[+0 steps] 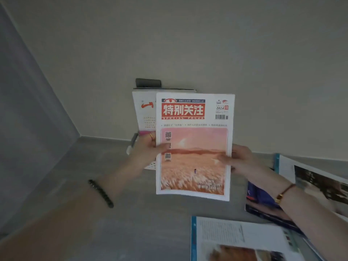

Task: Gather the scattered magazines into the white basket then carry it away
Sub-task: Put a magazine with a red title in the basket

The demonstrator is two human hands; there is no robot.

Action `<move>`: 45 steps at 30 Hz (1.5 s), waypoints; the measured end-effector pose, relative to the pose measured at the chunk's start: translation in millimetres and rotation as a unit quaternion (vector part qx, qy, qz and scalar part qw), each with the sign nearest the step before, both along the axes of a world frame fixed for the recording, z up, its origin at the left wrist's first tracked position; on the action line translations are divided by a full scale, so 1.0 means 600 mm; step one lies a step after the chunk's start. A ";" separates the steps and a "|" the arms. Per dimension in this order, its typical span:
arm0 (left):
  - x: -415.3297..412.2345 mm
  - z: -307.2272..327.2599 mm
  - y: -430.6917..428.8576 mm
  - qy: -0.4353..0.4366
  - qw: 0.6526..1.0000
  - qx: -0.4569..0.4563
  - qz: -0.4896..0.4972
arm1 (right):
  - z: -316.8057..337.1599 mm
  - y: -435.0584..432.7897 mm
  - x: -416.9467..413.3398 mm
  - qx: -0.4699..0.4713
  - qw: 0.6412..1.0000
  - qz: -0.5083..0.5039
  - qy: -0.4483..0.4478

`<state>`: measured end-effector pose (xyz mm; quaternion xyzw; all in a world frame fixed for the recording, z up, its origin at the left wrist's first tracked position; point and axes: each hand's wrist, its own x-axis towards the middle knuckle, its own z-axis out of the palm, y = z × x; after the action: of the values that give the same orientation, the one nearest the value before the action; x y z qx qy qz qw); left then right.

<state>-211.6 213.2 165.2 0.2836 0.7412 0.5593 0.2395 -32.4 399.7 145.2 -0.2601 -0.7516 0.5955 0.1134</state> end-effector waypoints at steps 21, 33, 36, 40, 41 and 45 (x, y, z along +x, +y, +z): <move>-0.326 -0.111 0.068 0.119 0.983 -0.045 0.132 | -0.083 0.030 -0.343 0.175 0.955 -0.232 -0.058; -0.333 -0.168 0.073 0.060 0.980 -0.053 0.183 | -0.133 0.036 -0.340 0.150 0.948 -0.273 -0.065; -0.314 -0.161 0.064 0.039 0.980 -0.049 0.189 | -0.126 0.039 -0.317 0.148 0.951 -0.261 -0.070; -0.271 -0.155 0.051 0.026 0.987 -0.028 0.155 | -0.113 0.048 -0.249 0.169 0.953 -0.238 -0.078; -0.257 -0.155 0.051 0.019 0.990 -0.023 0.139 | -0.112 0.053 -0.225 0.171 0.953 -0.237 -0.077; -0.182 -0.149 0.066 -0.012 0.999 0.014 0.039 | -0.122 0.081 -0.117 0.159 0.948 -0.253 -0.105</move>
<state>-320.7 253.0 75.6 0.2511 0.7409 0.5816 0.2230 -102.7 448.2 72.1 -0.4817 -0.7535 0.3892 0.2205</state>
